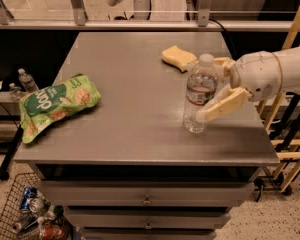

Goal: Move water bottle near sponge

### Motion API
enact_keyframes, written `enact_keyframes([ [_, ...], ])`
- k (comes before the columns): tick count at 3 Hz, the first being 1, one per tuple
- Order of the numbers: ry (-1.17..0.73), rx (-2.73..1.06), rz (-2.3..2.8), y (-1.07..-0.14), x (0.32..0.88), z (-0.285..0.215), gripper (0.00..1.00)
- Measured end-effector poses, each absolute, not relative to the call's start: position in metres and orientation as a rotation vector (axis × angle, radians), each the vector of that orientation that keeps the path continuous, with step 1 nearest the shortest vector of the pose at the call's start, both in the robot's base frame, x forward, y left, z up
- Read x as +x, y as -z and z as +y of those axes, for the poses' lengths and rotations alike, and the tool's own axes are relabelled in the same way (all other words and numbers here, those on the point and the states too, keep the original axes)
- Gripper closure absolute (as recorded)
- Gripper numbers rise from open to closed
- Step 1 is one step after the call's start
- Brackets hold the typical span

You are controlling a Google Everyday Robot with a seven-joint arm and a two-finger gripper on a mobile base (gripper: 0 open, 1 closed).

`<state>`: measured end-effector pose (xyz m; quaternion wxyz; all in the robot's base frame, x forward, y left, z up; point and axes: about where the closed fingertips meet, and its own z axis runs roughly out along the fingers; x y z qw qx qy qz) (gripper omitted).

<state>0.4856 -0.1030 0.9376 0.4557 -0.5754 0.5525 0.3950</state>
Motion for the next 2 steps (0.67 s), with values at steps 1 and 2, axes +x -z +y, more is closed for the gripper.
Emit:
enact_keyframes([
  [1,-1.014,-1.414,1.338,-0.935,0.4889,-0.0969,0.42],
  [2,-1.037,-1.409,1.331,-0.9303,0.4917,-0.0956,0.64],
])
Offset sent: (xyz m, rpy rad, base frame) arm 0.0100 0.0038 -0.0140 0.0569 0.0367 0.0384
